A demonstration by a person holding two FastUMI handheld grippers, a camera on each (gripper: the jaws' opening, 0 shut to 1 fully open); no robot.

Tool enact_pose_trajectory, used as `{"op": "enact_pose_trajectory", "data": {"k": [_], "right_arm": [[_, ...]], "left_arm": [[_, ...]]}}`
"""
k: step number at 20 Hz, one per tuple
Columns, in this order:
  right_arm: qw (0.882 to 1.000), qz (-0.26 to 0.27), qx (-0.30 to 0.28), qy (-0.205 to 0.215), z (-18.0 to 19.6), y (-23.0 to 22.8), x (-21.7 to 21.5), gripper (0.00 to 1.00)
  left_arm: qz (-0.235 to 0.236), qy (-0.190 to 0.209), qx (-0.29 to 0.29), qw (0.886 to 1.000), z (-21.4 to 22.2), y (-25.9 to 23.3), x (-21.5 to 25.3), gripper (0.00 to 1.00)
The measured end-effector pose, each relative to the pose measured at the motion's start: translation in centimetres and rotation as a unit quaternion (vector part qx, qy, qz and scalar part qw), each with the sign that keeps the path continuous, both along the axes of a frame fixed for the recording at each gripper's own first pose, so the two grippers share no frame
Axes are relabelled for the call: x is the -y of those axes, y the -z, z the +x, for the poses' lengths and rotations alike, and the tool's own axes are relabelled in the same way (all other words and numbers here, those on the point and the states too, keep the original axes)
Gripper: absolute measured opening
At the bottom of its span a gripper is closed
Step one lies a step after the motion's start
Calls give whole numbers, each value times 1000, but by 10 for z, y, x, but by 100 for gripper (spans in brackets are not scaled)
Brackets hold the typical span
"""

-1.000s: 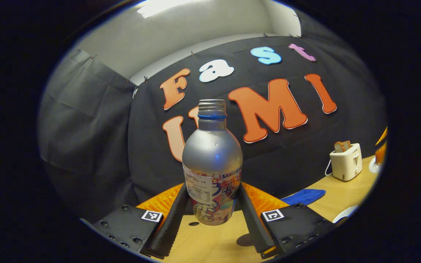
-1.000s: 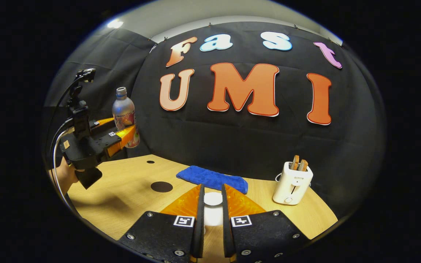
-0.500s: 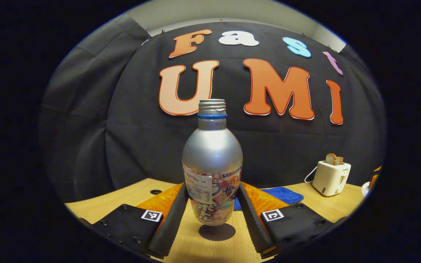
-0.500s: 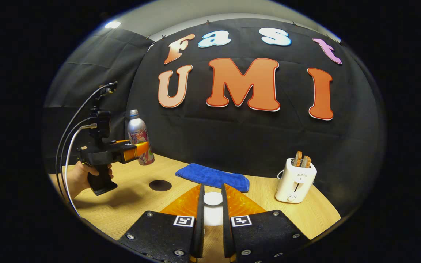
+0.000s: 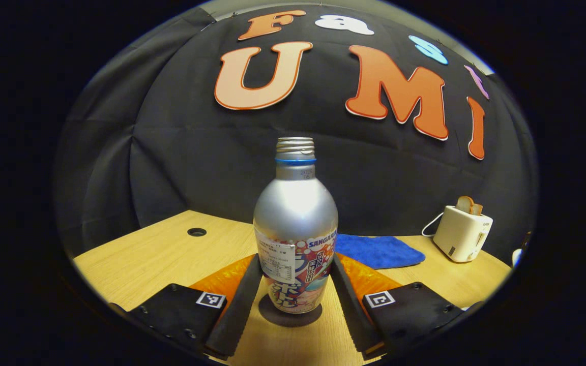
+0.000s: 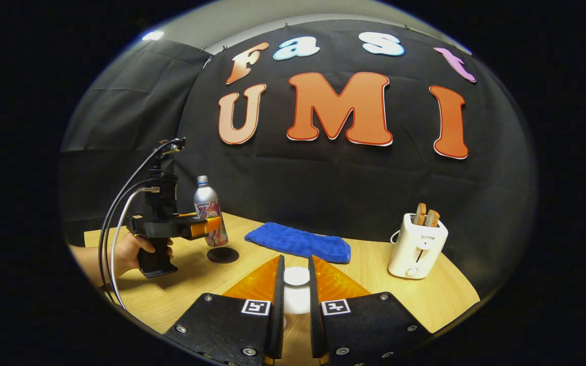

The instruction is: Open the teacup lid with one hand, grasp the water bottle and pour water into the teacup with the other hand; after pouring, place the water bottle on the coaster and then close the teacup lid.

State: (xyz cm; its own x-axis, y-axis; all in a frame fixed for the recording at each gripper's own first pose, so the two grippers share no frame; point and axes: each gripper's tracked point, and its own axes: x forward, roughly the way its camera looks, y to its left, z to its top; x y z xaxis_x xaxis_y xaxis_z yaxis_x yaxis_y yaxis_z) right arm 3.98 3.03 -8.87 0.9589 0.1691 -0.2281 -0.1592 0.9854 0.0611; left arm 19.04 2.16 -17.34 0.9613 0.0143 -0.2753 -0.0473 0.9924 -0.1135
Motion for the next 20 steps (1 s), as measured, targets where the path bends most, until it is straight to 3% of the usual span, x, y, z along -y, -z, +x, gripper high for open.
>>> {"op": "enact_pose_trajectory", "data": {"k": [10,19,20], "right_arm": [[1000,9,-18,-4,2,12,-3,23],[999,11,-29,-13,1,18,-16,22],[999,13,-29,-14,0,18,-18,22]], "left_arm": [[-1,4,-48,999,7,40,3,82],[1,16,-57,998,3,41,5,89],[-2,19,-54,998,1,38,8,86]]}}
